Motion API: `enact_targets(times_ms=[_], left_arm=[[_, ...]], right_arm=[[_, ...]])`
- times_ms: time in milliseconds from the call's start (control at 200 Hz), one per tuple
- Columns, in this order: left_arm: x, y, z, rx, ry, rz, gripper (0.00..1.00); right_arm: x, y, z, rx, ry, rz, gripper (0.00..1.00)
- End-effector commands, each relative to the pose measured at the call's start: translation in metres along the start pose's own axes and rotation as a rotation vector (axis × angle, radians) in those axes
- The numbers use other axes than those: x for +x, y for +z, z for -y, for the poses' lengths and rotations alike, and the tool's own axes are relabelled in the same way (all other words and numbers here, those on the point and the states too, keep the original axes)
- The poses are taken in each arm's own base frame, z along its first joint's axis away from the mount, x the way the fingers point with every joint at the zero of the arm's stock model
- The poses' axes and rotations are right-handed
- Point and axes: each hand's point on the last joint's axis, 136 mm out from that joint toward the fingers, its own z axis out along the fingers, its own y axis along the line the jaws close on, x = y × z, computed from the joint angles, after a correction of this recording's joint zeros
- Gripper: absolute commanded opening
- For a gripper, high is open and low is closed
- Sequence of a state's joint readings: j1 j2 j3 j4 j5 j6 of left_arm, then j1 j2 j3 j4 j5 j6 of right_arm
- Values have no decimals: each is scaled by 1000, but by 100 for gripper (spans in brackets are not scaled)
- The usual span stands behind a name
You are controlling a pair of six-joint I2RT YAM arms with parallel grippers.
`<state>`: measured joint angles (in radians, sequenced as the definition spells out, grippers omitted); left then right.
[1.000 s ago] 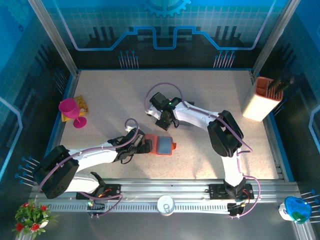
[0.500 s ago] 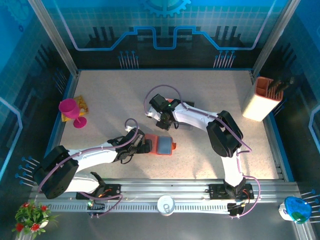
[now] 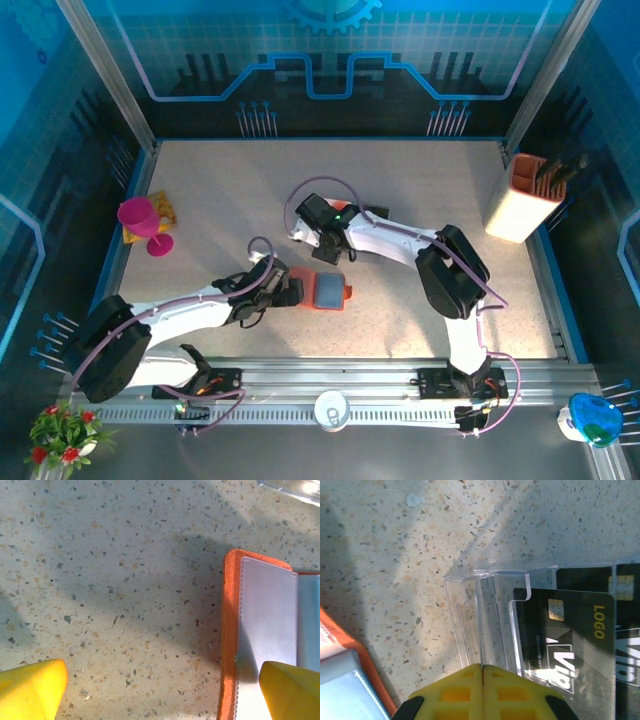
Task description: Put the credit cards into the card holder
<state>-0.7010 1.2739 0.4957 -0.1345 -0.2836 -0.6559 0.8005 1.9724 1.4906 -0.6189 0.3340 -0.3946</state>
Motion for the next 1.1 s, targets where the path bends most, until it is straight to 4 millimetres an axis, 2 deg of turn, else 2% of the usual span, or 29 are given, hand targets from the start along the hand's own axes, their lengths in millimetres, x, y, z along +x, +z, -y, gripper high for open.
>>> enact_targets(times_ms=[0, 295, 445, 640, 860, 936, 1096], left_arm=[[-11, -12, 5, 20, -20, 19, 99], [-30, -23, 24, 60, 36, 37, 99], [-35, -18, 29, 40, 93, 19, 99], [-27, -7, 20, -4, 113, -4, 99], [-14, -3, 2, -65, 103, -23, 99], [-10, -1, -4, -84, 98, -28, 99], [1, 2, -16, -124, 84, -52, 99]], right_arm=[[-14, -33, 8, 50, -23, 75, 0], [-29, -76, 19, 38, 117, 178, 0], [-29, -93, 17, -24, 299, 240, 0], [-19, -107, 2, -158, 603, 347, 0], [-8, -106, -23, -367, 953, 492, 0], [-7, -101, -30, -423, 1052, 545, 0], [11, -81, -45, -488, 1207, 586, 0]])
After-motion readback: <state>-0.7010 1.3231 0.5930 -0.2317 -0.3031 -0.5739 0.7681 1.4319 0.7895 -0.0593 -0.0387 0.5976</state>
